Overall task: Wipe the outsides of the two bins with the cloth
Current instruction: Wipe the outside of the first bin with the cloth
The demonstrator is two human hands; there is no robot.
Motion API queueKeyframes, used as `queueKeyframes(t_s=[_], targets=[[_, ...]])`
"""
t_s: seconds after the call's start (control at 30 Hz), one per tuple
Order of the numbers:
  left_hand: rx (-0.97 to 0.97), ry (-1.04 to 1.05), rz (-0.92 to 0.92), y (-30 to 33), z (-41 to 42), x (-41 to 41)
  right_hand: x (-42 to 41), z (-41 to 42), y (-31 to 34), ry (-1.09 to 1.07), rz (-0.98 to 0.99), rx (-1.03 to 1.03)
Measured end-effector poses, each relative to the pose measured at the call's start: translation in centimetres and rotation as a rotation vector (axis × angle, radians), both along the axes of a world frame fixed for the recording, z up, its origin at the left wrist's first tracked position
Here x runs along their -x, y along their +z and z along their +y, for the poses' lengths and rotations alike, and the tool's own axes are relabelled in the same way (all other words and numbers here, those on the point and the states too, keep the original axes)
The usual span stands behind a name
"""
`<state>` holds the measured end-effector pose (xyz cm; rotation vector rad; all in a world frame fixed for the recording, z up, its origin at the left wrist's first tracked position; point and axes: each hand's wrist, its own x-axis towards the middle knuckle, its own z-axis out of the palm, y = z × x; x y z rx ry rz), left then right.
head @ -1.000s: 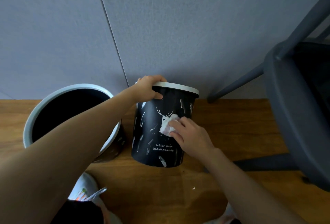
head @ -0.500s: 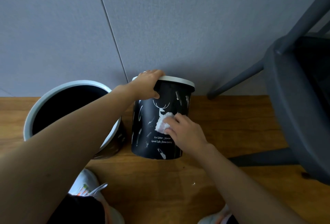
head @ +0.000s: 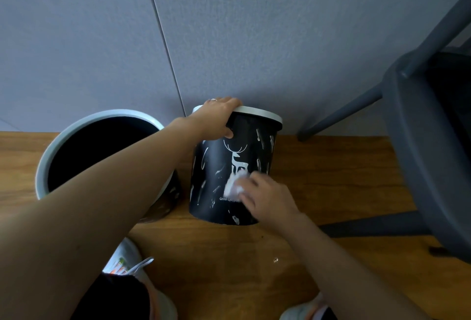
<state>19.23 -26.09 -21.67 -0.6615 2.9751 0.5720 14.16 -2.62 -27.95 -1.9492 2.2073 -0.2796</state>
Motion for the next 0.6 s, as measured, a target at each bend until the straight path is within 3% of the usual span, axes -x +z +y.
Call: queueKeyframes(t_s=[0.1, 0.27, 0.37, 0.43, 0.53, 0.6], targets=[[0.003, 0.020, -0.005, -0.1, -0.3, -0.3, 0.5, -1.3, 0.5, -0.121, 0.023, 0.073], [-0.014, 0.011, 0.002, -0.2, -0.2, -0.2, -1.7, 2.6, -1.1, 0.230, -0.048, -0.110], [-0.012, 0.006, 0.008, -0.2, -0.1, -0.2, -1.8, 2.9, -1.2, 0.266, -0.031, -0.098], [-0.011, 0.015, 0.004, -0.2, -0.2, -0.3, -1.3, 1.3, -0.8, 0.166, 0.021, 0.012], [0.011, 0.017, -0.002, -0.2, 0.0, -0.2, 0.0, -1.7, 0.6, -0.161, -0.010, 0.087], [0.015, 0.018, -0.002, -0.1, 0.1, -0.1, 0.4, -2.4, 0.8, -0.208, 0.010, 0.117]])
